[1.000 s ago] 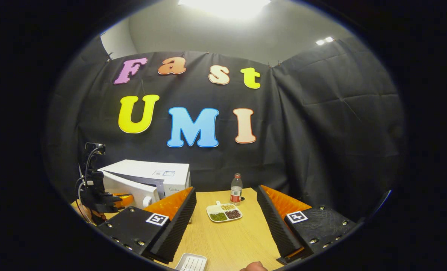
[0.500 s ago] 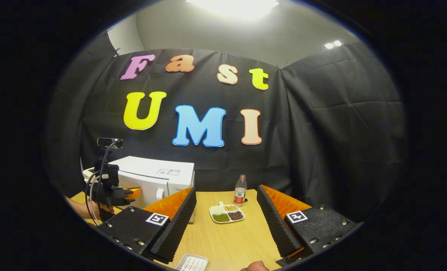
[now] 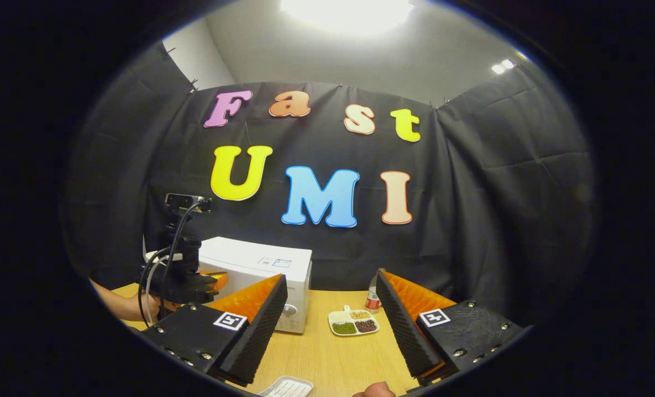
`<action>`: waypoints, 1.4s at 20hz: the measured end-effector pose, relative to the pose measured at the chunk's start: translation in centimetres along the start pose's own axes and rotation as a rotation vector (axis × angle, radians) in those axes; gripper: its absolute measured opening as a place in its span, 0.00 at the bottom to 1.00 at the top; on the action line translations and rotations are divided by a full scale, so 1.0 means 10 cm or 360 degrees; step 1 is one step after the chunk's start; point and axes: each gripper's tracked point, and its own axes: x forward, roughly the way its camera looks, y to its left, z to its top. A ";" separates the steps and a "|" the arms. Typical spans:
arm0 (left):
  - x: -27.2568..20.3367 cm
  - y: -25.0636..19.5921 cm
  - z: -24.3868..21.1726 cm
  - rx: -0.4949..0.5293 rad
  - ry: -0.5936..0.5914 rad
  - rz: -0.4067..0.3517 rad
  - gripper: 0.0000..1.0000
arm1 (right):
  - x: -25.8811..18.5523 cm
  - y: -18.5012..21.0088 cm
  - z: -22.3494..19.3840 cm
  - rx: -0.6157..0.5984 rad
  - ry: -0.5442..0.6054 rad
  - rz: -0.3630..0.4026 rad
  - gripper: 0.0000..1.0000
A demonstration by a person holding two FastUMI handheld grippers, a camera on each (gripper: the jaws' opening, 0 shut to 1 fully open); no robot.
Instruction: Open the microwave oven with the left hand, put the food in, and close the microwave oven.
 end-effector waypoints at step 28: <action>-3.33 -0.03 0.61 0.0137 -0.0362 0.0363 0.92 | -0.77 0.07 0.20 0.0152 -0.0130 0.0277 0.98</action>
